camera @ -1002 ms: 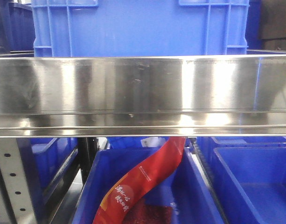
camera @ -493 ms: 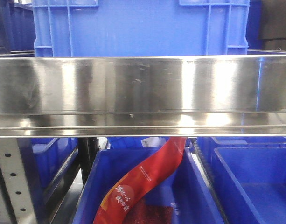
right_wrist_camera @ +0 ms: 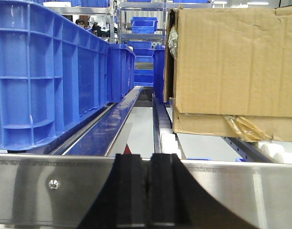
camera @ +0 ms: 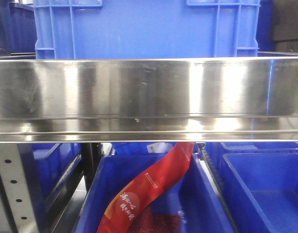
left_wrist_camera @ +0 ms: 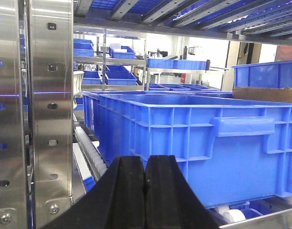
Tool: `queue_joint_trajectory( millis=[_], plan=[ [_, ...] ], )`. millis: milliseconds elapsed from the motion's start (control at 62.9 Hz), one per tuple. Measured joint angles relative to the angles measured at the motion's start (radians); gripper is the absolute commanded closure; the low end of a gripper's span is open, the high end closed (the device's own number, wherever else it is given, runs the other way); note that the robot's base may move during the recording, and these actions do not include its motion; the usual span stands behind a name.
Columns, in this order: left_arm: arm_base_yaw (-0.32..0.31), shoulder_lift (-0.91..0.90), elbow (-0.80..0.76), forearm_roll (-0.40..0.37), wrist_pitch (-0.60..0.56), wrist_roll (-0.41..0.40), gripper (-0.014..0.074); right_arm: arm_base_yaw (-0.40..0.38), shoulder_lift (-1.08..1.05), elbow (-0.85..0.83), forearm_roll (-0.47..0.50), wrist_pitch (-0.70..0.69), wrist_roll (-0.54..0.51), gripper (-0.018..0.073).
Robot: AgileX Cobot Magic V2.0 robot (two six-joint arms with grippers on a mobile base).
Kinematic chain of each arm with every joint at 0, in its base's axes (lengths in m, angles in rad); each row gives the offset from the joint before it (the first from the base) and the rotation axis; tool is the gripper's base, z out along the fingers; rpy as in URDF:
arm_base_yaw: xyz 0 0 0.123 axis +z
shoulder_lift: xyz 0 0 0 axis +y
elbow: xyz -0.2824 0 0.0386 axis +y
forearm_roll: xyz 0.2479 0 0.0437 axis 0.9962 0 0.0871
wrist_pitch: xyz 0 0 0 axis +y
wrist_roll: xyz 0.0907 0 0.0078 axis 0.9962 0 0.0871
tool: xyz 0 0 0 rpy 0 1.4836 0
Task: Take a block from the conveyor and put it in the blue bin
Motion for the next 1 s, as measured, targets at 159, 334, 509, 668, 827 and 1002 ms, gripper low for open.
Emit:
queue_joint_trajectory(
  millis=[159, 334, 509, 668, 827, 1002],
  plan=[
    [0.0, 0.0, 0.0, 0.0, 0.0, 0.0, 0.0707, 0.0, 0.0, 0.0, 0.0, 0.0, 0.0, 0.0727],
    [0.0, 0.0, 0.0, 0.0, 0.0, 0.0, 0.0707, 0.0, 0.0, 0.0, 0.0, 0.0, 0.0, 0.0727],
    [0.0, 0.0, 0.0, 0.0, 0.0, 0.0, 0.0707, 0.0, 0.0, 0.0, 0.0, -0.002, 0.0, 0.0727],
    [0.0, 0.0, 0.0, 0.0, 0.0, 0.0, 0.0707, 0.0, 0.0, 0.0, 0.0, -0.002, 0.0, 0.0727],
    [0.0, 0.0, 0.0, 0.0, 0.0, 0.0, 0.0707, 0.0, 0.0, 0.0, 0.0, -0.002, 0.0, 0.0727],
    [0.0, 0.0, 0.0, 0.0, -0.001, 0.0, 0.0707, 0.0, 0.0, 0.0, 0.0, -0.002, 0.0, 0.0727]
  ],
)
